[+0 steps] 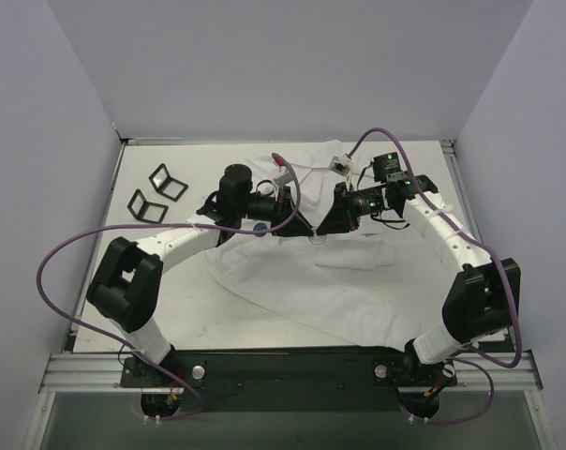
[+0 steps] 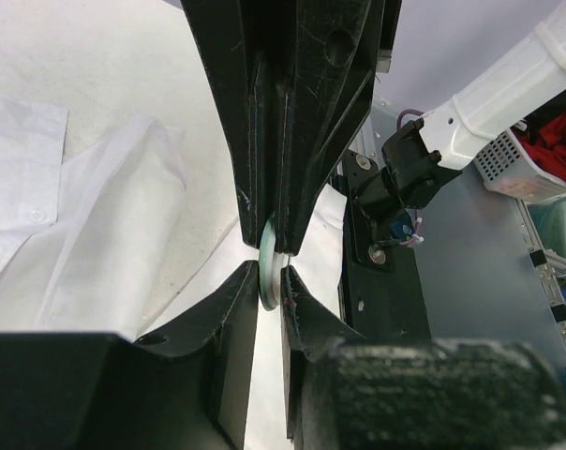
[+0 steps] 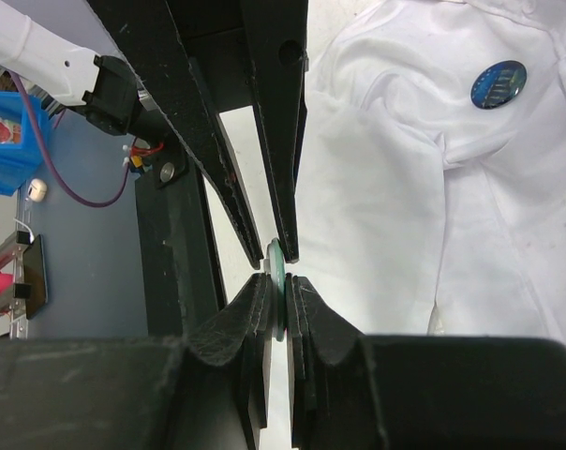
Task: Remove the brooch from the garment
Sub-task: Pass from the right arm to the left
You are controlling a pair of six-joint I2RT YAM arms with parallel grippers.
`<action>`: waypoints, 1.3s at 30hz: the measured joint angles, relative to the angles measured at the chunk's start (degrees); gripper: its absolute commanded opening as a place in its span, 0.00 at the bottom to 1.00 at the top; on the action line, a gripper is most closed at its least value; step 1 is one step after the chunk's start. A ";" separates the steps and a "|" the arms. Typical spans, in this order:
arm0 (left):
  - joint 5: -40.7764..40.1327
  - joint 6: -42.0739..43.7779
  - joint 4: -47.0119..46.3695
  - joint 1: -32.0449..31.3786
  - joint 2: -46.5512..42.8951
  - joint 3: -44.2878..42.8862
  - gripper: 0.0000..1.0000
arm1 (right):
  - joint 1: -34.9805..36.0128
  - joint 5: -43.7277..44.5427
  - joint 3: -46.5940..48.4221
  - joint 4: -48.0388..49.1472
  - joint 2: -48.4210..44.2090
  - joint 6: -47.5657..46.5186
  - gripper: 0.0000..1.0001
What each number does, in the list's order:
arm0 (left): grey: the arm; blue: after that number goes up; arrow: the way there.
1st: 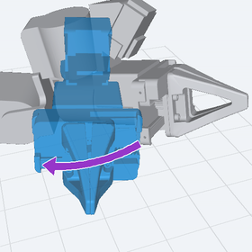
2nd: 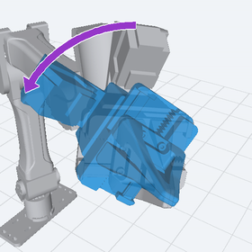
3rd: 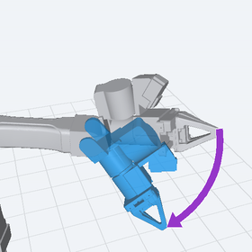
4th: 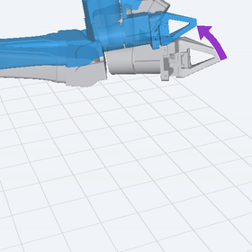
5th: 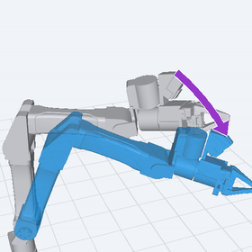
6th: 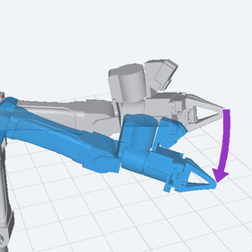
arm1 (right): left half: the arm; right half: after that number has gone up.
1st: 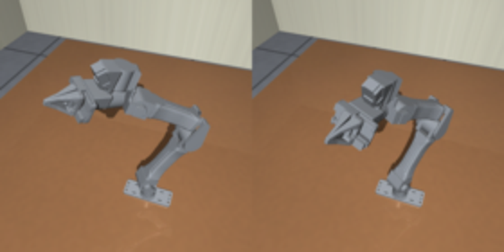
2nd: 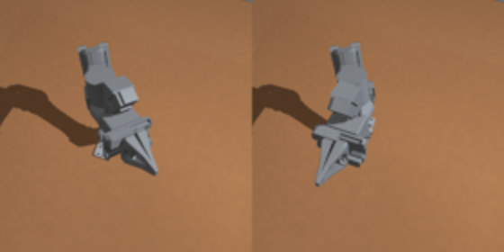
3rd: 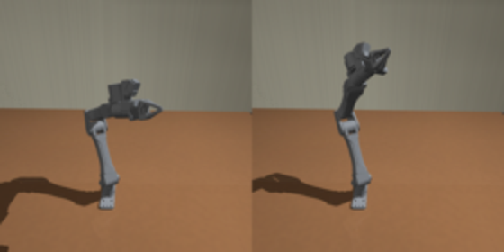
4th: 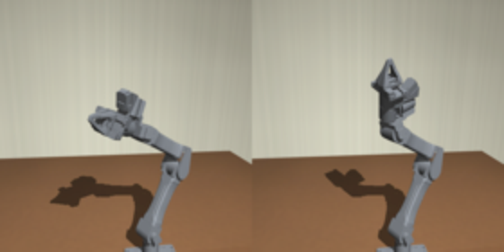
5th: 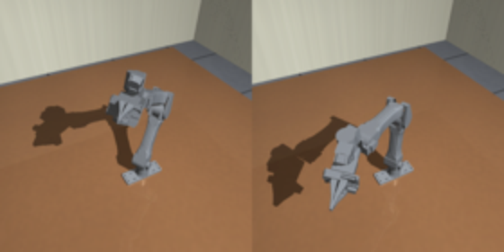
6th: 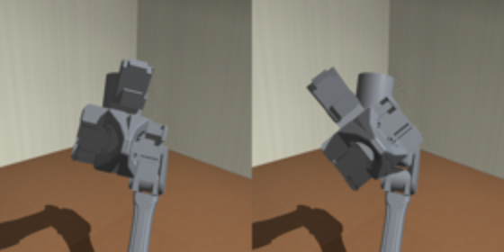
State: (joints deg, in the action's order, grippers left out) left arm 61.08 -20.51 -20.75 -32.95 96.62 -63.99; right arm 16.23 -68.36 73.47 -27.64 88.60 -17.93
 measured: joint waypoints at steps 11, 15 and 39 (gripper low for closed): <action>-0.39 0.24 0.39 -0.13 0.70 -0.02 0.30 | 0.37 1.25 0.00 -0.44 0.00 -0.26 0.00; -0.39 0.72 0.94 -0.96 0.74 -0.02 0.19 | 0.72 1.29 0.00 -0.02 0.00 -0.31 0.00; -0.35 -2.67 -0.07 -0.44 0.83 -0.04 0.00 | 0.74 0.61 0.00 0.39 -0.11 -1.25 0.09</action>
State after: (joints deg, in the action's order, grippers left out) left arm 60.73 -23.18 -20.82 -33.39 97.45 -64.03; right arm 16.97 -67.75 73.47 -27.24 88.49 -19.18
